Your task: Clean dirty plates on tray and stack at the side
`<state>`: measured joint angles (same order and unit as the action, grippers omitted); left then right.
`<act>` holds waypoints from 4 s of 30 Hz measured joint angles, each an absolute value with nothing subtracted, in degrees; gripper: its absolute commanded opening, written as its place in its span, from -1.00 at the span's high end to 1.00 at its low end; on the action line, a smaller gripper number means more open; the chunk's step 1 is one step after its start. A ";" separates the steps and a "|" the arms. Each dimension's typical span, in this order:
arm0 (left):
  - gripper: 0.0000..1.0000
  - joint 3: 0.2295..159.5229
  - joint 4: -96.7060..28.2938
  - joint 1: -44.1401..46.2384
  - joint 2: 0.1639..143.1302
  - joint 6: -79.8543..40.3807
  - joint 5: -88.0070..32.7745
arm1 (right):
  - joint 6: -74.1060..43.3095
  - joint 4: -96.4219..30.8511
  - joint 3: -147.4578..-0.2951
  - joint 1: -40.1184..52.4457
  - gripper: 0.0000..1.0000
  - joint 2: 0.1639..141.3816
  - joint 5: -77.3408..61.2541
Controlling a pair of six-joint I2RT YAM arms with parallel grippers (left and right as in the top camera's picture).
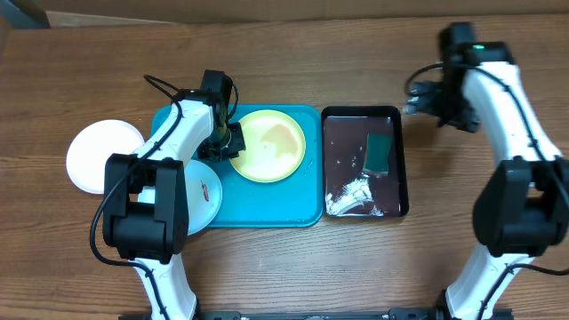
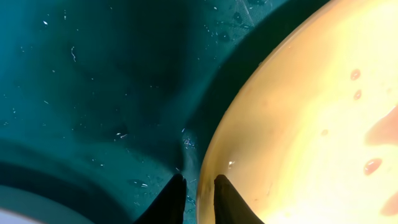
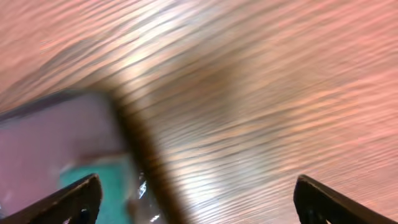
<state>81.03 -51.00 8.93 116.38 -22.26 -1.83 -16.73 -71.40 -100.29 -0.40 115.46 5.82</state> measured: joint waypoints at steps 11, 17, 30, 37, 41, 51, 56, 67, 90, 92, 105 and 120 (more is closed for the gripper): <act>0.92 77.65 -45.12 8.99 115.66 -22.11 -2.28 | -16.71 -69.08 -100.29 -8.56 -1.00 115.46 6.17; 0.92 76.58 -44.03 8.91 114.41 -22.13 -2.57 | -16.69 -67.42 -100.29 -8.64 -1.00 115.46 6.17; 0.92 97.58 -64.01 7.25 116.07 -20.32 -1.23 | -16.71 -67.31 -100.29 -8.64 -1.00 115.46 6.17; 0.92 106.13 -68.99 9.54 116.07 -19.40 0.80 | -16.71 -67.24 -100.29 -8.62 -1.00 115.46 6.20; 0.92 107.42 -69.36 13.69 115.79 -19.31 4.97 | -16.71 -67.26 -100.29 -8.64 -1.00 115.46 6.22; 0.92 107.46 -70.39 32.38 108.53 -21.04 24.47 | -16.71 -67.29 -100.29 -8.64 -1.00 115.46 6.20; 0.92 107.85 -70.39 43.11 105.47 -21.85 34.70 | -16.69 -67.29 -100.29 -8.64 -1.00 115.46 6.20; 0.92 107.94 -70.57 58.17 105.41 -22.15 55.75 | -16.69 -67.26 -100.29 -8.64 -1.00 115.46 6.20; 0.92 107.94 -66.94 69.71 105.41 -23.38 79.53 | -16.69 -67.26 -100.29 -8.64 -1.00 115.46 6.20; 0.91 107.94 -66.83 68.66 105.41 -24.14 75.22 | -16.69 -67.31 -100.29 -8.64 -1.00 115.46 6.20; 0.91 107.94 -67.88 31.57 105.41 -27.29 18.98 | -16.69 -67.33 -100.29 -8.64 -1.00 115.46 6.20; 0.91 105.67 -78.24 -23.94 105.41 -27.55 -4.95 | -16.69 -67.29 -100.29 -8.64 -1.00 115.46 6.20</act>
